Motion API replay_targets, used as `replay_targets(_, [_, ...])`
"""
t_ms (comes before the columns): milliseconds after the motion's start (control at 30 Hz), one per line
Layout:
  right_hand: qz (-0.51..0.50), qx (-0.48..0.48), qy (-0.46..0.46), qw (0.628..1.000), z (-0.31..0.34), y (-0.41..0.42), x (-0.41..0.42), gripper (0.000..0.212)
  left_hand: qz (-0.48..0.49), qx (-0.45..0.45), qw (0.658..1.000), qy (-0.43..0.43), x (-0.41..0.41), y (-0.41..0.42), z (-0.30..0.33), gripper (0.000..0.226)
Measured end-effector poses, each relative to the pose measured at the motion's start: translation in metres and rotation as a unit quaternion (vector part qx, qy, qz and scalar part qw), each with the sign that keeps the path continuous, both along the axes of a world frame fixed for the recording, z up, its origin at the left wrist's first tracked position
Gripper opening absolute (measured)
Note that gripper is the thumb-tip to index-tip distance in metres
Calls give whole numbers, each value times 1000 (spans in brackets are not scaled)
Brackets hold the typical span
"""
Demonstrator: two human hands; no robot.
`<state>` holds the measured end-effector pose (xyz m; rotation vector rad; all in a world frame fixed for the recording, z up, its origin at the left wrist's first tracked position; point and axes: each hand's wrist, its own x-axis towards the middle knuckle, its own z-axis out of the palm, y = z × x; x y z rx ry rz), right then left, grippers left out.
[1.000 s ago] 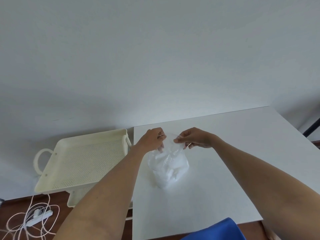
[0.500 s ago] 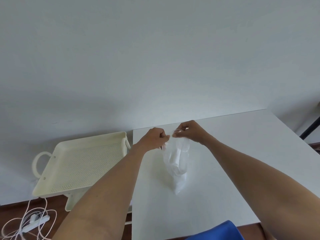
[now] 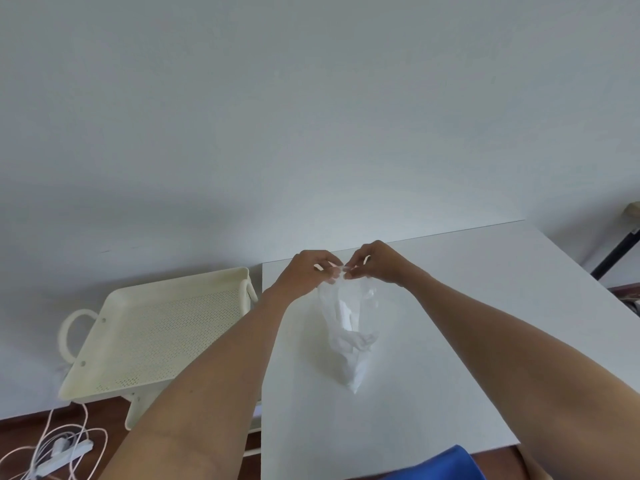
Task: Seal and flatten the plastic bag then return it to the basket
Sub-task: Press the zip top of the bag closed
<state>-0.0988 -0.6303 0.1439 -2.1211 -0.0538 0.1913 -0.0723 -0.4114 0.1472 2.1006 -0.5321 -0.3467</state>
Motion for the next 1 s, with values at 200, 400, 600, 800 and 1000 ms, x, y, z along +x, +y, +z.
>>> replay_targets(200, [18,111,130,985,-3,-6,-8,27,8,52,998,-33,1,2,-3,18])
replay_targets(400, [8,25,84,996,-9,-11,-12,22,-39,84,995,-23,-3,2,-11,22])
replay_targets(600, [13,19,50,998,-7,-9,-10,28,-22,108,993,-43,1,1,-5,13])
replay_targets(800, [39,-19,120,992,-4,-17,-10,30,1,135,989,-52,4,7,-11,20])
replay_targets(1000, [-29,9,-31,999,-6,-11,-3,34,16,93,995,-33,11,2,-9,23])
